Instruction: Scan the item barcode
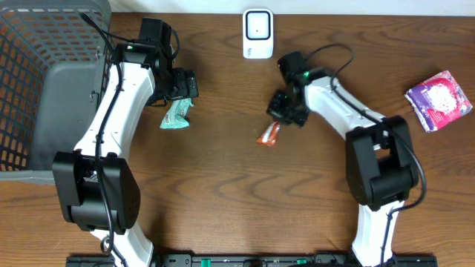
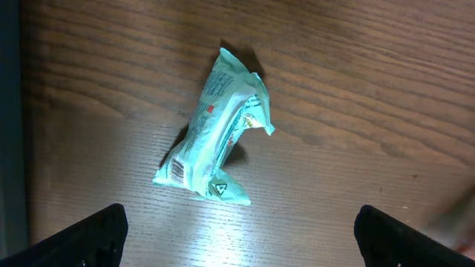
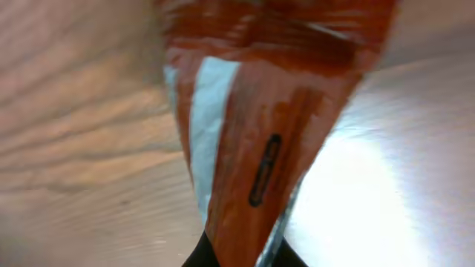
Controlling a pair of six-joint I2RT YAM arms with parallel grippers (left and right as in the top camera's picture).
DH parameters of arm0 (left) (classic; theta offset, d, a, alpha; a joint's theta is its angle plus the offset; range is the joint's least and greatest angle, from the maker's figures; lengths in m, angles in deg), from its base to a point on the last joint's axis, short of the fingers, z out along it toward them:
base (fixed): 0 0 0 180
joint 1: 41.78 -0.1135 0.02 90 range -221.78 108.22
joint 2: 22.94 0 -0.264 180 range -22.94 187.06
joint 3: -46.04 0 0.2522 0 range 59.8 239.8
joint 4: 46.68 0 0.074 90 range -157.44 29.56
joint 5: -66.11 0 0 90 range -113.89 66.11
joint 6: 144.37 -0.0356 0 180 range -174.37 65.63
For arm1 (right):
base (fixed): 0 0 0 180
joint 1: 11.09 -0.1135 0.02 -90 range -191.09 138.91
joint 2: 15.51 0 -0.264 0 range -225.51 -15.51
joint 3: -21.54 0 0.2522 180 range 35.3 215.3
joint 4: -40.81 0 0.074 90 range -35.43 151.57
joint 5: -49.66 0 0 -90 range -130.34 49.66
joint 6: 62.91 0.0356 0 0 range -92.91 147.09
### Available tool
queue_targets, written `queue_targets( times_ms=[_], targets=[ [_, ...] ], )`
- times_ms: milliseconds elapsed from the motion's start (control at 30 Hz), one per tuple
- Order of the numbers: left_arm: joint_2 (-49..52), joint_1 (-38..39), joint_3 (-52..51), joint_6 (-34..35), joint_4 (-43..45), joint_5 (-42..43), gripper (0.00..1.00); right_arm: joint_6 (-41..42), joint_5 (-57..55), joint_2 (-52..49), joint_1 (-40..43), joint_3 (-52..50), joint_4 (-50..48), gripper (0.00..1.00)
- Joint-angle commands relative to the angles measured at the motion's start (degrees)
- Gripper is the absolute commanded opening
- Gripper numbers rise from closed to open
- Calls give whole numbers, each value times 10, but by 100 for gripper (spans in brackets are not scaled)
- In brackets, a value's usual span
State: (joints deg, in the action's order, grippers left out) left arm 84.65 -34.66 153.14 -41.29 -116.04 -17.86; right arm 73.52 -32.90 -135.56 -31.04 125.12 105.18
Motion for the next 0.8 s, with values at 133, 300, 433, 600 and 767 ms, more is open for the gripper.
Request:
queue_targets(
  times_ms=[133,300,433,600,767],
  targets=[
    [4,-2,-2,-3,-3,-5,98,-32,-425,50,-34,96,139,1],
    [4,-2,-2,-3,-3,-5,98,-2,-542,28,-49,75,172,1],
    [4,-2,-2,-4,-3,-5,98,-2,-541,-1,-53,71,176,1],
    [4,-2,-2,-3,-3,-5,98,-2,-481,-19,-66,71,174,4],
    [4,-2,-2,-3,-3,-5,98,-55,-399,-19,-97,71,138,23]
  ],
)
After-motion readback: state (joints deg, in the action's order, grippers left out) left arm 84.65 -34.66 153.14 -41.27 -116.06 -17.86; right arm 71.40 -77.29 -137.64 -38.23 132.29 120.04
